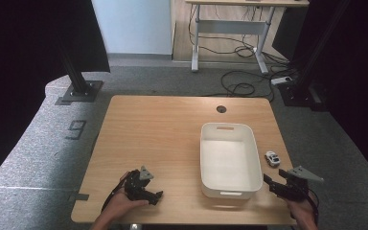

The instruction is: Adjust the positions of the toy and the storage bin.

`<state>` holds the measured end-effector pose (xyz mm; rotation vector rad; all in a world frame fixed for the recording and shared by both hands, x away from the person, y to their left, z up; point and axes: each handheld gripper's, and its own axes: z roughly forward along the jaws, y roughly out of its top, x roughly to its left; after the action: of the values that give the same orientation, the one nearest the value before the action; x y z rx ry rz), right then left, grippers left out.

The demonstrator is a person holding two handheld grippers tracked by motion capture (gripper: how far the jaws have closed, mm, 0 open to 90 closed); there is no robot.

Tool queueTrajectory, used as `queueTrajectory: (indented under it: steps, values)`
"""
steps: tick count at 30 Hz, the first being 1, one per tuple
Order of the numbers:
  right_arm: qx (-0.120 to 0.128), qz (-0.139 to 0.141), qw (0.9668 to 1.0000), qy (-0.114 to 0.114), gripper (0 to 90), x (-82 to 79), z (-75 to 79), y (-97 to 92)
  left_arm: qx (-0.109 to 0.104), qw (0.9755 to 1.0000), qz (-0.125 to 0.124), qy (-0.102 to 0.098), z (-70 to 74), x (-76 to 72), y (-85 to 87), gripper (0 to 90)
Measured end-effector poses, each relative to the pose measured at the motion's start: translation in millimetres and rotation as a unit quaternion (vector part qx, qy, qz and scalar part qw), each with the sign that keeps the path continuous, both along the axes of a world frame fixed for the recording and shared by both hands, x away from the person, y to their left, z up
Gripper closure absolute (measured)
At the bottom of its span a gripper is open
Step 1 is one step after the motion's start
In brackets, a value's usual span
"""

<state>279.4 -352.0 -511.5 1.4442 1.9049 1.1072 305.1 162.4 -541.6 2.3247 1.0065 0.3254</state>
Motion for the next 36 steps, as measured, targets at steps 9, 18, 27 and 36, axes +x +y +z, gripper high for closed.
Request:
queueTrajectory:
  steps: [9, 18, 27, 36]
  values:
    - [-0.029, -0.014, 0.9995, -0.002, 27.7, 2.1, -4.5, -0.4, 0.001, 1.0, -0.003, 0.001, 0.2, 0.5, 0.3, 2.0]
    - [-0.042, -0.003, 0.9991, 0.001, 26.1, 3.0, -4.1, 8.4, 0.002, 1.0, -0.005, 0.002, 0.5, 0.7, 0.7, 2.1]
    - [-0.027, 0.008, 0.9996, 0.004, 21.0, 4.5, -3.0, 13.6, 0.002, 1.0, -0.004, 0.002, 0.5, 0.5, 0.8, 2.1]
    - [-0.024, -0.001, 0.9997, 0.006, 21.6, 6.6, -2.0, 15.8, 0.002, 1.0, -0.005, 0.002, 0.5, 0.6, 0.7, 2.1]
